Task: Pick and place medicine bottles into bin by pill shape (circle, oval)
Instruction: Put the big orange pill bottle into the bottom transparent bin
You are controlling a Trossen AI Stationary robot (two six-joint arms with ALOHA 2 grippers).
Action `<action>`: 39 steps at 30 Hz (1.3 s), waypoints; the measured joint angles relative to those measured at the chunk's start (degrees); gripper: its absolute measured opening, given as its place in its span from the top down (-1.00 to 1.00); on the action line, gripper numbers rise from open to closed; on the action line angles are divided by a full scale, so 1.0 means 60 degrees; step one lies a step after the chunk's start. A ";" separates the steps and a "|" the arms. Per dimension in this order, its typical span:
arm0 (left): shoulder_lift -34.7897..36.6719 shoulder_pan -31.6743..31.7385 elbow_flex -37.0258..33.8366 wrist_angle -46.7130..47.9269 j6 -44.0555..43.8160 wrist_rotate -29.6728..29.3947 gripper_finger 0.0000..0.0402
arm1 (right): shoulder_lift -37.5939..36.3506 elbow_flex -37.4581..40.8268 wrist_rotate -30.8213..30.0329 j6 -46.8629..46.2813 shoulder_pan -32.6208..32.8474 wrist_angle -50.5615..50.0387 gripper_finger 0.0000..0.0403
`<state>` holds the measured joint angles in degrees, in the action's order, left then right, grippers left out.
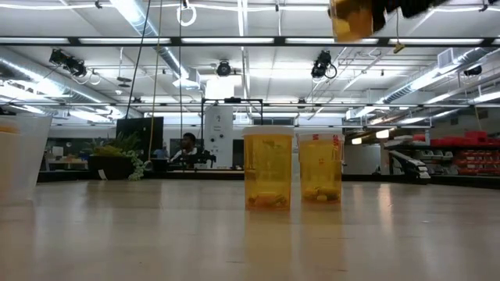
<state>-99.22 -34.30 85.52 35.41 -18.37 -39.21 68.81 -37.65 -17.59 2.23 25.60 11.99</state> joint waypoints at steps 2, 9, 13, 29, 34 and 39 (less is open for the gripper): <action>0.0000 -0.0004 0.0000 -0.0001 -0.0085 0.0290 -0.11 | -0.0030 0.0684 -0.0027 -0.0256 -0.0003 0.0727 0.04; 0.0000 0.0000 0.0000 -0.0013 -0.0088 0.0515 -0.06 | 0.0072 0.3417 -0.0564 -0.1152 0.0002 0.3906 0.04; 0.0000 0.0041 0.0000 -0.0021 -0.0088 0.0524 -0.05 | 0.0398 0.4658 -0.0615 -0.2160 0.0055 0.5530 0.04; 0.0058 0.0205 0.0000 0.0330 -0.0128 0.0596 -0.03 | 0.3611 0.2621 -0.0671 -0.1627 0.1029 0.6505 0.04; 0.0058 0.0153 0.0000 0.0863 -0.0469 0.0610 -0.02 | 0.4821 0.2162 -0.0365 -0.1958 0.1132 0.7086 0.04; 0.0062 0.0189 0.0000 0.0872 -0.0511 0.0599 0.00 | 0.6068 0.1367 -0.0267 -0.1867 0.1385 0.7753 0.04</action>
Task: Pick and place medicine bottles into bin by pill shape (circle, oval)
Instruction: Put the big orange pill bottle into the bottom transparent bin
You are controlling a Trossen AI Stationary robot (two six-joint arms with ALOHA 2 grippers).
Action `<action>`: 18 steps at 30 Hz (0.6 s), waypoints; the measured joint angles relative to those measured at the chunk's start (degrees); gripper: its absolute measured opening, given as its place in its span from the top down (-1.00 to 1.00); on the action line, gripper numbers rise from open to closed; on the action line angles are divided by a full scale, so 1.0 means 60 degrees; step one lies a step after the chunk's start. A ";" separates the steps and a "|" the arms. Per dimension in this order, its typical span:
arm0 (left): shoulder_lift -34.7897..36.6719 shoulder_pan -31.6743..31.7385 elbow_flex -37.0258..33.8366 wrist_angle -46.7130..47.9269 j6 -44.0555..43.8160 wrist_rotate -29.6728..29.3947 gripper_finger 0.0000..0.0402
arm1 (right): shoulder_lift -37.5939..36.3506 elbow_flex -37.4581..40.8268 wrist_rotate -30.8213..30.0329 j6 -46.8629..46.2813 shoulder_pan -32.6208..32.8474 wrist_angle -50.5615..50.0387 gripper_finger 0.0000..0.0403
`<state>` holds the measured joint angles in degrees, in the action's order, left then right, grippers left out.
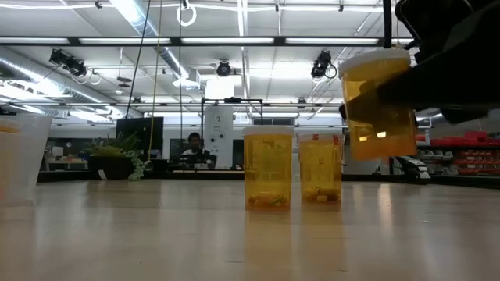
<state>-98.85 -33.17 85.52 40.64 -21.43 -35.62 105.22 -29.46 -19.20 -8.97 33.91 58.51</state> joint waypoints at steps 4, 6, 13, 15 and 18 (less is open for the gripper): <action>0.0000 0.0000 0.0000 0.0030 -0.0009 -0.0007 0.01 | 0.0717 -0.0770 0.0064 0.0382 0.0130 -0.0007 0.04; 0.0000 -0.0002 0.0000 0.0073 -0.0073 -0.0006 0.00 | 0.0979 -0.1029 0.0150 0.0577 0.0134 -0.0004 0.04; 0.0004 0.0000 0.0000 0.0218 -0.0139 -0.0011 0.00 | 0.1820 -0.1784 0.0796 0.0684 -0.0185 0.0044 0.04; 0.0004 0.0000 0.0000 0.0229 -0.0146 -0.0007 0.00 | 0.2055 -0.2004 0.1037 0.0715 -0.0276 0.0070 0.04; 0.0004 -0.0004 0.0000 0.0228 -0.0149 -0.0007 0.01 | 0.2357 -0.2274 0.1103 0.0849 -0.0353 0.0100 0.04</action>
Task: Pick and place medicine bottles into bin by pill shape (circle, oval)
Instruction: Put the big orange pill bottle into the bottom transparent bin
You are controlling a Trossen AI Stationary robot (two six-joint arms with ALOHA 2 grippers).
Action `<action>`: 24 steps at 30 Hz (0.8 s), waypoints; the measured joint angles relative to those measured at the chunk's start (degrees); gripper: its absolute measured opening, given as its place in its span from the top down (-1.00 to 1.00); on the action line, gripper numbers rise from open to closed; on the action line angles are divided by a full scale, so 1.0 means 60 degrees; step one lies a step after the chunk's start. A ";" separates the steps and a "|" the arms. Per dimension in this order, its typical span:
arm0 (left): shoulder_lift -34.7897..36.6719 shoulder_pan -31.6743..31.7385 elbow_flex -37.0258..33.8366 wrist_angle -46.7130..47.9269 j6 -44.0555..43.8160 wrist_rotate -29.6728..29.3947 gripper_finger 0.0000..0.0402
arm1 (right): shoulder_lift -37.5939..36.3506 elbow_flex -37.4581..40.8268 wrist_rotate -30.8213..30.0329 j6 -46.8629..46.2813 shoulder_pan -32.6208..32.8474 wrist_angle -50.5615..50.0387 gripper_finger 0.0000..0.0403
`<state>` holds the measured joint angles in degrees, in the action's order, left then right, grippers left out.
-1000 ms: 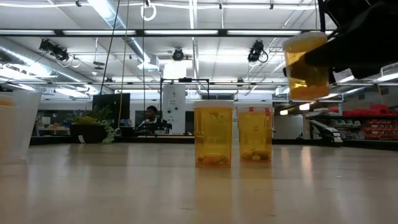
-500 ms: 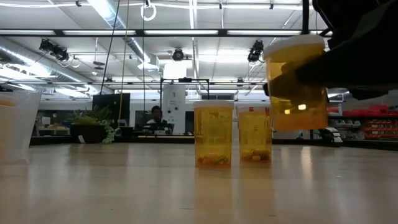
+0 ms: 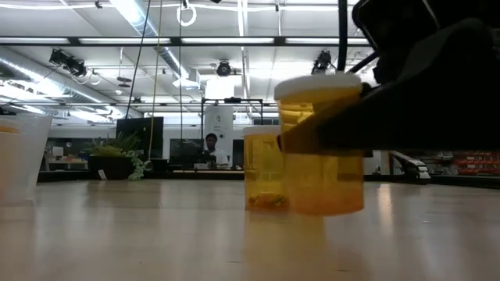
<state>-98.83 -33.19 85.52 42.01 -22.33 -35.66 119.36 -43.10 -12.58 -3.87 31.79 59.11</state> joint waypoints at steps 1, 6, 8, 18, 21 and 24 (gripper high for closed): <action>0.0000 0.0000 0.0000 -0.0005 0.0000 0.0002 0.02 | 0.0057 -0.0031 0.0003 0.0047 -0.0021 -0.0009 0.04; 0.0004 -0.0014 0.0000 -0.0008 -0.0186 0.0014 0.01 | 0.0333 -0.0261 0.0230 0.0072 -0.0123 -0.0073 0.04; 0.0004 -0.0018 0.0000 0.0033 -0.0188 0.0128 0.00 | 0.0310 -0.0249 0.0277 0.0044 -0.0170 -0.0132 0.04; 0.0004 -0.0018 0.0000 0.0005 -0.0204 0.0249 0.02 | 0.0313 -0.0224 0.0029 -0.0132 -0.0175 -0.0582 -0.14; 0.0004 -0.0018 0.0000 -0.0009 -0.0202 0.0382 0.01 | 0.0316 -0.0217 -0.0006 -0.0126 -0.0181 -0.0582 -0.24; 0.0004 -0.0018 0.0000 -0.0090 -0.0200 0.0746 0.01 | 0.0229 -0.0221 -0.0147 -0.0107 -0.0196 -0.0921 -0.29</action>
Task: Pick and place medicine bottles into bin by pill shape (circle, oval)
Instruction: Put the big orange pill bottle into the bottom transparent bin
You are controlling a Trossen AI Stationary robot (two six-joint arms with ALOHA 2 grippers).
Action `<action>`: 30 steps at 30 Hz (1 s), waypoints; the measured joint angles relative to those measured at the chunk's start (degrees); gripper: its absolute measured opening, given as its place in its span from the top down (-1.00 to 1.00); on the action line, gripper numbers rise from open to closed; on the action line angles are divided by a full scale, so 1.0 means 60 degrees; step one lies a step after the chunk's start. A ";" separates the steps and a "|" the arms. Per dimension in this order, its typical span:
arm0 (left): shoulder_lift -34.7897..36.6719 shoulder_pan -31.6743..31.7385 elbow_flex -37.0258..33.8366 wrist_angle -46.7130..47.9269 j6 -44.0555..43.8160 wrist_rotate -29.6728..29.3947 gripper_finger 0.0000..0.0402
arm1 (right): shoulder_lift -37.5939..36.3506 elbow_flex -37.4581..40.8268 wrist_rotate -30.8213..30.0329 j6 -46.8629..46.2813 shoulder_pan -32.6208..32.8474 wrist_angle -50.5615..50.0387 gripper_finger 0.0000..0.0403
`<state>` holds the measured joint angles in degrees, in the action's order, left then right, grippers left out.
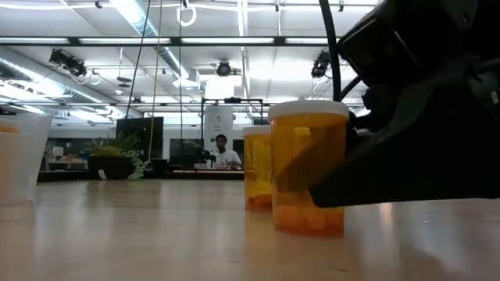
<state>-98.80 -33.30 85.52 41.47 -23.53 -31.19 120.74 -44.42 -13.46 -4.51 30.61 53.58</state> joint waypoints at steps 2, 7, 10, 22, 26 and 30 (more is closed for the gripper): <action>-0.0018 0.0000 0.0000 -0.0157 0.0004 0.0370 0.03 | -0.0280 0.0004 -0.0039 -0.0034 -0.0003 -0.0469 -0.30; -0.0290 -0.0055 0.0000 -0.0726 0.0026 0.0871 0.03 | -0.1451 0.0000 -0.0053 -0.0055 0.0056 -0.2365 -0.30; -0.0488 -0.0001 0.0001 -0.1113 -0.0017 0.1301 0.00 | -0.2342 0.0007 -0.0168 -0.0087 0.0123 -0.3675 -0.30; -0.0986 0.0140 0.0004 -0.1777 -0.0505 0.2375 -0.14 | -0.5477 0.1666 -0.2693 0.0111 0.0946 -0.5207 -0.30; -0.1144 0.0251 -0.0007 -0.1831 -0.0491 0.2519 -0.18 | -0.6149 0.2353 -0.2982 -0.0026 0.1038 -0.4707 -0.30; -0.1273 0.0401 0.0005 -0.2127 -0.0499 0.2493 -0.21 | -0.6707 0.2714 -0.3046 0.0001 0.1118 -0.4648 -0.30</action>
<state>-106.44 -30.89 85.54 28.71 -26.52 -16.23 80.49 -28.14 -31.73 -4.51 37.32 25.69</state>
